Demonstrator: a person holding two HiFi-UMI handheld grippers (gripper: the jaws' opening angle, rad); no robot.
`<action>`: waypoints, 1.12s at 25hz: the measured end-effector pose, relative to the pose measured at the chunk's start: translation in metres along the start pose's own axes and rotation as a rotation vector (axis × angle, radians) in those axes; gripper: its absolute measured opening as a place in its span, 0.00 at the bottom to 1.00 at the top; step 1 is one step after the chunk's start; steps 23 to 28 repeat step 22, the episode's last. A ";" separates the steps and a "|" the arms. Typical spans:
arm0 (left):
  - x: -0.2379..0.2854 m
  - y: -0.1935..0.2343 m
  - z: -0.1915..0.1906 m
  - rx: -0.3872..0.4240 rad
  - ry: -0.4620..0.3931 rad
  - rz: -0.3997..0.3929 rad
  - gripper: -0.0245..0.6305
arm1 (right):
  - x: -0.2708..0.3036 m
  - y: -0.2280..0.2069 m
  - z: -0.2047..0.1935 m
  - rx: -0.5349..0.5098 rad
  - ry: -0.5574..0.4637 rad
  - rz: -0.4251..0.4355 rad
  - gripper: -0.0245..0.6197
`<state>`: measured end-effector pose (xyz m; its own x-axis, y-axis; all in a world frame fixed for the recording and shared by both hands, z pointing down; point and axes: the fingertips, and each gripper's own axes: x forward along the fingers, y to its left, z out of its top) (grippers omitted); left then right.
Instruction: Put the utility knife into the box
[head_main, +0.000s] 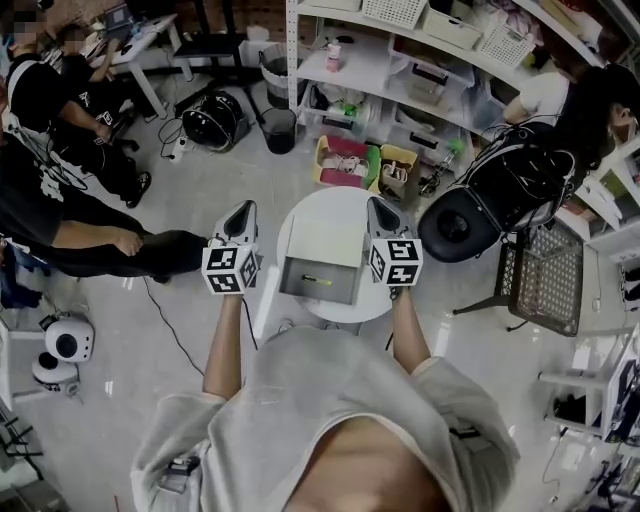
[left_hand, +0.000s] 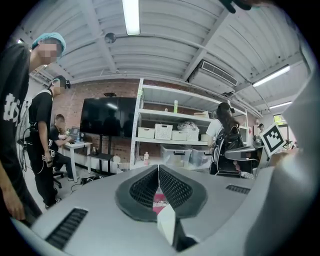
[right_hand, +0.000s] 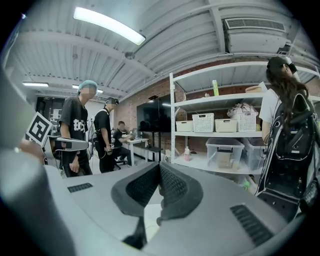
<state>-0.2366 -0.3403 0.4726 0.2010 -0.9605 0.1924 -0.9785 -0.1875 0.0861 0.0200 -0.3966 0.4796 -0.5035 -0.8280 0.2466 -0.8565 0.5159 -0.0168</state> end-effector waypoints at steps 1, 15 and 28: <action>0.000 0.000 0.000 0.000 -0.001 -0.001 0.07 | 0.000 0.000 0.000 0.000 -0.001 -0.002 0.08; 0.003 -0.004 -0.002 0.005 -0.001 -0.007 0.07 | 0.001 -0.003 -0.007 0.001 0.014 -0.004 0.08; 0.004 -0.004 0.001 0.006 0.000 -0.009 0.07 | 0.005 -0.001 -0.006 -0.004 0.021 0.004 0.08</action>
